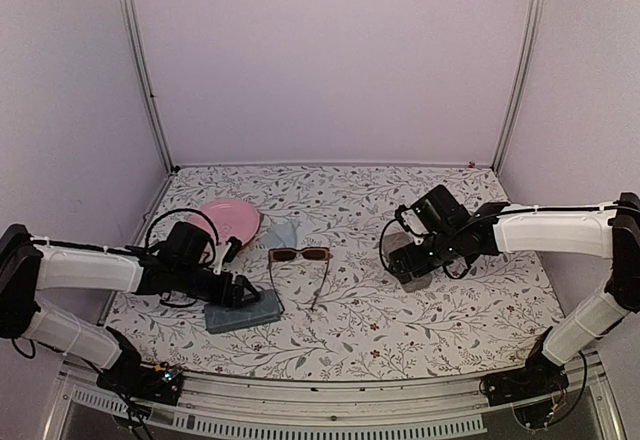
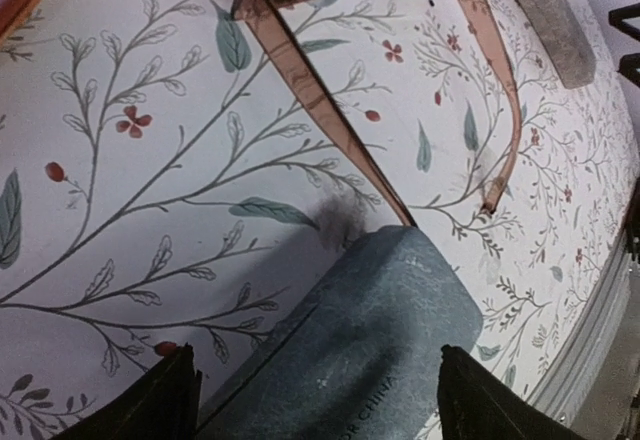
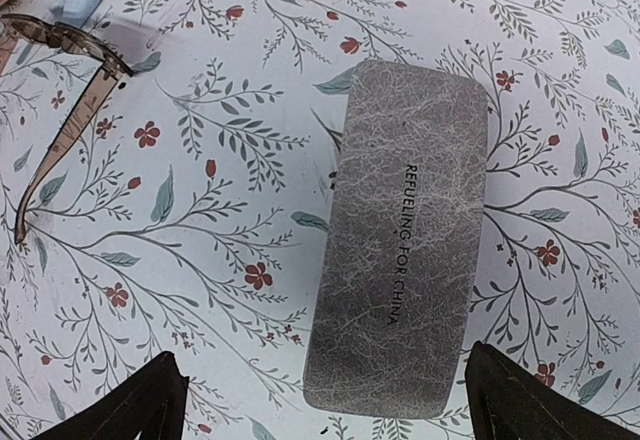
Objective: Organize the sunglasses
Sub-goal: Move the sunglasses case to the center of the board, then pick up the sunglasses case from the center of the board, then open the sunglasses case.
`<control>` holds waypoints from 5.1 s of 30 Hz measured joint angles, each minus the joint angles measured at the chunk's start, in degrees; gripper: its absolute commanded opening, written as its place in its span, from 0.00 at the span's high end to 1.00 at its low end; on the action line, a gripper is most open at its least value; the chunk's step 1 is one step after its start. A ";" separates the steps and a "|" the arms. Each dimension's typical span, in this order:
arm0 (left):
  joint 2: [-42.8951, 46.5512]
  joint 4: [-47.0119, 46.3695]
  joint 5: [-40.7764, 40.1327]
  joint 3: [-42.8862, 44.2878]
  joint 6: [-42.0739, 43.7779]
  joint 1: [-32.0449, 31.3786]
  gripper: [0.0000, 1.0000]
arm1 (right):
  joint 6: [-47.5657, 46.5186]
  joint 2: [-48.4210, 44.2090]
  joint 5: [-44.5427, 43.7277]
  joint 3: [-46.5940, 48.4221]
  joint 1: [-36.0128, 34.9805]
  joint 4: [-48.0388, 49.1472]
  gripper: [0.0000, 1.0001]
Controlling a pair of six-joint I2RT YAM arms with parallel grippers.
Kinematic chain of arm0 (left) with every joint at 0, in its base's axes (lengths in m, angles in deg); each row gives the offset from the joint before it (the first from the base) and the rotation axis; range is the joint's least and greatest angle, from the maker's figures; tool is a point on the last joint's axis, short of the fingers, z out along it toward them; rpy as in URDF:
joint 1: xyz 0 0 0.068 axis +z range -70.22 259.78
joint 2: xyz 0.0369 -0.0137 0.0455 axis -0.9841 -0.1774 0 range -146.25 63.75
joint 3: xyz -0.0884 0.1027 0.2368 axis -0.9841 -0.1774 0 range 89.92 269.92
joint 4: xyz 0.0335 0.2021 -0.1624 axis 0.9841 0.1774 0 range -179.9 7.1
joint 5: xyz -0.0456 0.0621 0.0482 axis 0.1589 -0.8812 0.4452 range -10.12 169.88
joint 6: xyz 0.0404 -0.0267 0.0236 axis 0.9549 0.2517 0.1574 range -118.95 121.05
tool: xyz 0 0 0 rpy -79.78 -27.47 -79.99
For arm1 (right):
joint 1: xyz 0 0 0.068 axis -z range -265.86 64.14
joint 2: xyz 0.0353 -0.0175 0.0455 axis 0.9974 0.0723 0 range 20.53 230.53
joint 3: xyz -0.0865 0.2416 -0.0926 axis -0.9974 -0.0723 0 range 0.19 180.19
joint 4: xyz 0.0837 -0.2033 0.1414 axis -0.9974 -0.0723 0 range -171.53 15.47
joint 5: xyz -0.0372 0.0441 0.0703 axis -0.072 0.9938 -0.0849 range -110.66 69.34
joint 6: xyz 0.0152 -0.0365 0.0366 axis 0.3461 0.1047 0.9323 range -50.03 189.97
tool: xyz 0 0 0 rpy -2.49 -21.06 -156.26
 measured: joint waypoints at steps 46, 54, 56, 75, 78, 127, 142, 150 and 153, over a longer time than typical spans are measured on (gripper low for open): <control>-4.76 18.60 -23.45 8.52 -6.16 -32.44 0.47 | 3.61 2.36 5.57 -0.98 -6.80 3.98 0.01; 1.36 16.74 -18.08 11.17 -2.51 -32.54 0.76 | 2.36 -4.22 17.92 -4.50 -6.86 12.26 0.02; 1.64 15.78 -16.44 12.87 -0.72 -32.50 0.80 | 1.49 -5.57 21.07 -4.61 -6.93 14.45 0.01; -4.79 5.20 3.32 22.64 9.57 -21.62 1.00 | -1.81 -13.79 31.89 -10.49 -7.30 28.76 0.01; -4.31 2.95 5.99 22.01 9.79 -20.83 1.00 | -1.51 -13.79 32.17 -10.49 -6.88 30.03 0.01; -3.45 -13.16 17.88 14.62 9.35 -19.85 1.00 | 6.12 -2.34 49.72 -12.66 -5.81 52.04 0.33; -2.32 -17.11 20.44 11.45 6.23 -18.93 1.00 | 0.72 -2.86 48.61 -14.03 -5.68 50.07 0.21; -1.60 -17.46 20.15 10.49 5.11 -18.82 1.00 | 0.79 -2.67 47.30 -14.99 -5.68 49.62 0.17; -1.60 -17.44 20.09 10.47 4.74 -18.75 1.00 | 0.79 -2.62 46.82 -15.37 -5.68 49.68 0.17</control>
